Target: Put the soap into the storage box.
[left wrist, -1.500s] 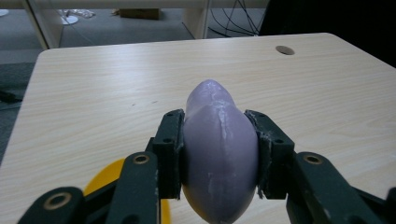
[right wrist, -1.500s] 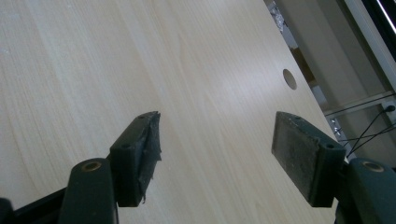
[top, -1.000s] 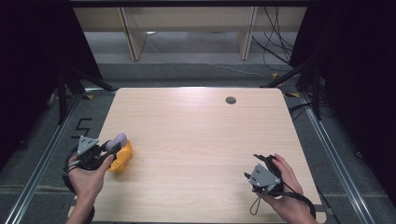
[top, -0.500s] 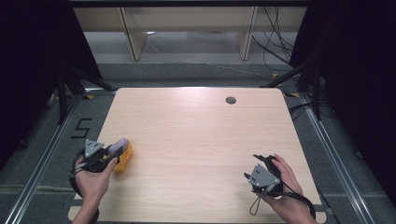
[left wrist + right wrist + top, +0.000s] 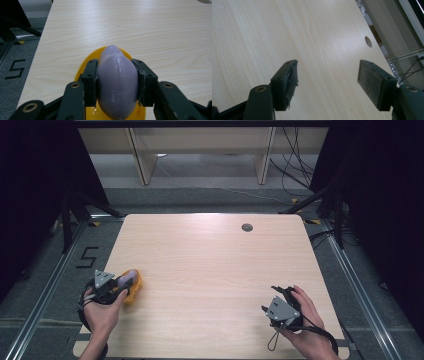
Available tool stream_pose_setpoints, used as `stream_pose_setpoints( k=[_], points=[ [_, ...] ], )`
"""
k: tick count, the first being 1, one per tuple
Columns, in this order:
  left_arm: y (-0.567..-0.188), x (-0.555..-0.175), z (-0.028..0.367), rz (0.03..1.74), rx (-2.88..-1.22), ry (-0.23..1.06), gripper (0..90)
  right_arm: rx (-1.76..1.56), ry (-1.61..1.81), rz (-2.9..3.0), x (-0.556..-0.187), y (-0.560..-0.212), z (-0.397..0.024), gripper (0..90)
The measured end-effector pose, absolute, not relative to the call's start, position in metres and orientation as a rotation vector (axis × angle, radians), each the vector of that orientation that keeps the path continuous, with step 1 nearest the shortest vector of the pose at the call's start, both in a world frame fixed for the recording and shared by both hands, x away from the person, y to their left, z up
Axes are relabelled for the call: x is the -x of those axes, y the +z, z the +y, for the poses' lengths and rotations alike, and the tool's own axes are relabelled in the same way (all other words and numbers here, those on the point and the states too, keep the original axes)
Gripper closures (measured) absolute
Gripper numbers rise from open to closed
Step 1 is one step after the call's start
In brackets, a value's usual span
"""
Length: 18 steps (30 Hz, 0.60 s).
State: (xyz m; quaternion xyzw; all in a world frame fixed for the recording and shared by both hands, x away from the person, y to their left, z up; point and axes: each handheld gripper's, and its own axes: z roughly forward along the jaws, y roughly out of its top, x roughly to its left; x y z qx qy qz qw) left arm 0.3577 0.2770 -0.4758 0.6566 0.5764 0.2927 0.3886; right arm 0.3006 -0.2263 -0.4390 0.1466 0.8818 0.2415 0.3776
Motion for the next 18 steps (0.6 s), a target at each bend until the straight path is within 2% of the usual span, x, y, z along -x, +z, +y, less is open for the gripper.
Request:
stream_pose_setpoints(
  k=[18],
  points=[
    [-0.4767, -0.3533, 0.2819, 1.49, -1.758, 0.69, 56.5, -0.377, 0.616, 2.264, -0.2996, -0.4398, -0.2266, 32.6]
  ],
)
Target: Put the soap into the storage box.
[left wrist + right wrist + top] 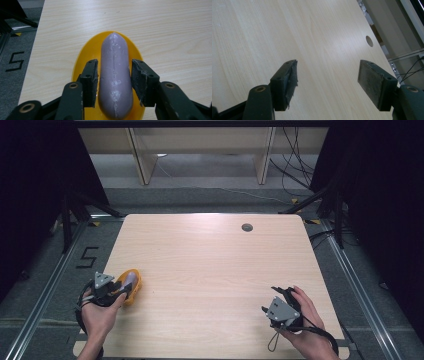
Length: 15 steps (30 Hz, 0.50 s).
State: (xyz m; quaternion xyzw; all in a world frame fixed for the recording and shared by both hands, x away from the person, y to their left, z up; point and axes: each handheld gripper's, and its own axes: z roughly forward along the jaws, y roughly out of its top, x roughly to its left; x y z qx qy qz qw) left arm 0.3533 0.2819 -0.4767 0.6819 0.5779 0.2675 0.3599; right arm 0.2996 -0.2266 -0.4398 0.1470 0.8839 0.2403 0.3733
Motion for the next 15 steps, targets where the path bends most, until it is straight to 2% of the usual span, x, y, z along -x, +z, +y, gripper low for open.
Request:
stream_pose_setpoints(
  k=[5, 12, 15],
  points=[
    [-0.474, -0.349, 0.285, 1.479, -1.756, 0.68, 52.1, -0.377, 0.615, 2.258, -0.299, -0.44, -0.227, 32.4],
    [-0.457, -0.321, 0.295, 1.391, -1.719, 0.688, 41.9, -0.389, 0.619, 2.269, -0.299, -0.441, -0.227, 31.8],
    [-0.454, -0.312, 0.295, 1.37, -1.719, 0.69, 40.9, -0.387, 0.62, 2.267, -0.299, -0.441, -0.226, 31.7]
  ],
)
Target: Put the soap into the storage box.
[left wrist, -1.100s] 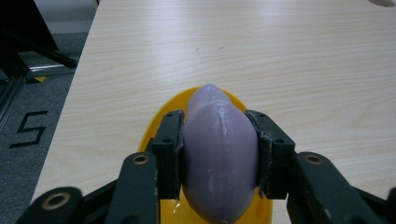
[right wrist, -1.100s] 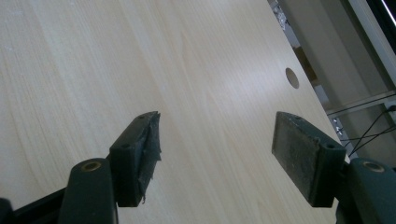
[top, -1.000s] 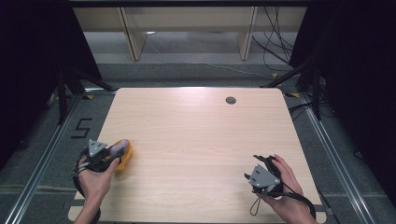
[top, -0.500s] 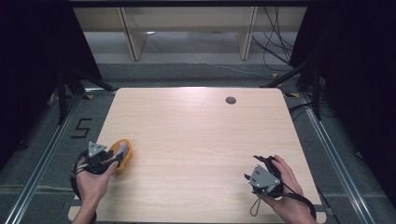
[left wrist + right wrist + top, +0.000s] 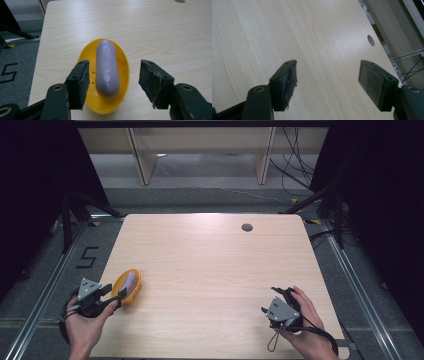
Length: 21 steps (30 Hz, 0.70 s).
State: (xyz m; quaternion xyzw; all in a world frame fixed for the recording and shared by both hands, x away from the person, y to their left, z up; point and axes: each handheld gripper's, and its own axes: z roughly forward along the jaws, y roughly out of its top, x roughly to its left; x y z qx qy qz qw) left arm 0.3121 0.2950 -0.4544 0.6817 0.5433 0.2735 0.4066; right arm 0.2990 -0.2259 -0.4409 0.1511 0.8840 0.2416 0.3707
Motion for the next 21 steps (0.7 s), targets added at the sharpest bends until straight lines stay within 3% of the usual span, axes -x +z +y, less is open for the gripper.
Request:
stream_pose_setpoints(
  k=[11, 21],
  points=[
    [-0.478, -0.276, 0.292, 1.335, -1.733, 0.642, 39.9, -0.391, 0.621, 2.276, -0.299, -0.443, -0.225, 31.5],
    [-0.497, -0.268, 0.281, 1.305, -1.752, 0.623, 41.0, -0.422, 0.644, 2.284, -0.299, -0.445, -0.227, 31.5]
  ],
)
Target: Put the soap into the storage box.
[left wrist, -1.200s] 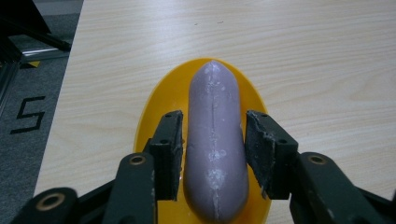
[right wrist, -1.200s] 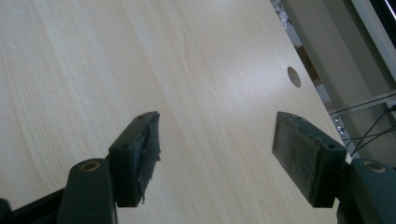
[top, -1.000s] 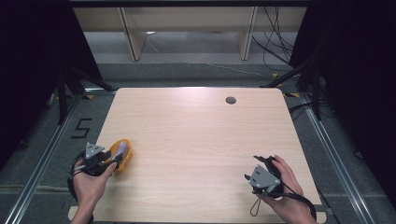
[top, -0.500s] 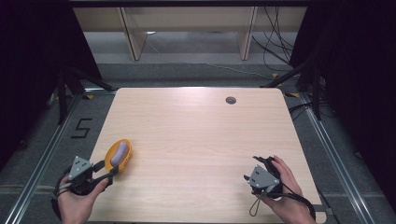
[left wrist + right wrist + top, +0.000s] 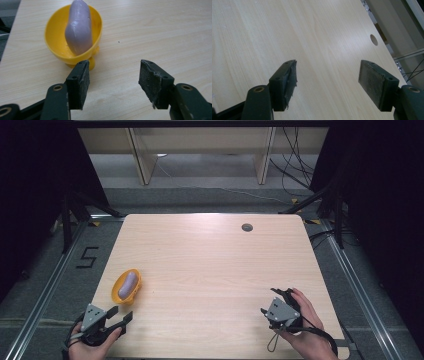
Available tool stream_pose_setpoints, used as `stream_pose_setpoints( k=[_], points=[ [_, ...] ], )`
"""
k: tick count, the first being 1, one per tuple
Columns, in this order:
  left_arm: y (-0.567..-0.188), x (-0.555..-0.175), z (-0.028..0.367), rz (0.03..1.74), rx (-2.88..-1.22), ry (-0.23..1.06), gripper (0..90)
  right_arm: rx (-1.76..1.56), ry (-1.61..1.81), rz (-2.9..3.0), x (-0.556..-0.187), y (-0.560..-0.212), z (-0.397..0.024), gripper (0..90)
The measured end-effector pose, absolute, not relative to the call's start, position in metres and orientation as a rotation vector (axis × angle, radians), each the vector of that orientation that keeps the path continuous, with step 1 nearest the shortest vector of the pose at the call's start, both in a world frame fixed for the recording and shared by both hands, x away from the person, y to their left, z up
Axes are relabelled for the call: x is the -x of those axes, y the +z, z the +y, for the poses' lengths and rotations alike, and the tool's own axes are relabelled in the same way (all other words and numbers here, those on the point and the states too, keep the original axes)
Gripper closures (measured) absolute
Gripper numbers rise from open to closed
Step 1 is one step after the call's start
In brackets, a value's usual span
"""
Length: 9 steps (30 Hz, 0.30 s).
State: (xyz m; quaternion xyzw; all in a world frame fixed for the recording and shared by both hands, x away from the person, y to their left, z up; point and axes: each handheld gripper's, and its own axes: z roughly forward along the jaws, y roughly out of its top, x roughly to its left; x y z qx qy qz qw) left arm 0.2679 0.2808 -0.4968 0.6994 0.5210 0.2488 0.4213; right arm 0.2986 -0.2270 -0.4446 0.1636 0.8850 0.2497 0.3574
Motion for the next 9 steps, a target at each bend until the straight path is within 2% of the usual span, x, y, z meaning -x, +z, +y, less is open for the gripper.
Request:
stream_pose_setpoints(
  k=[9],
  points=[
    [-0.5002, -0.2706, 0.2818, 1.316, -1.755, 0.604, 41.0, -0.434, 0.668, 2.303, -0.2996, -0.4483, -0.2271, 31.7]
  ],
)
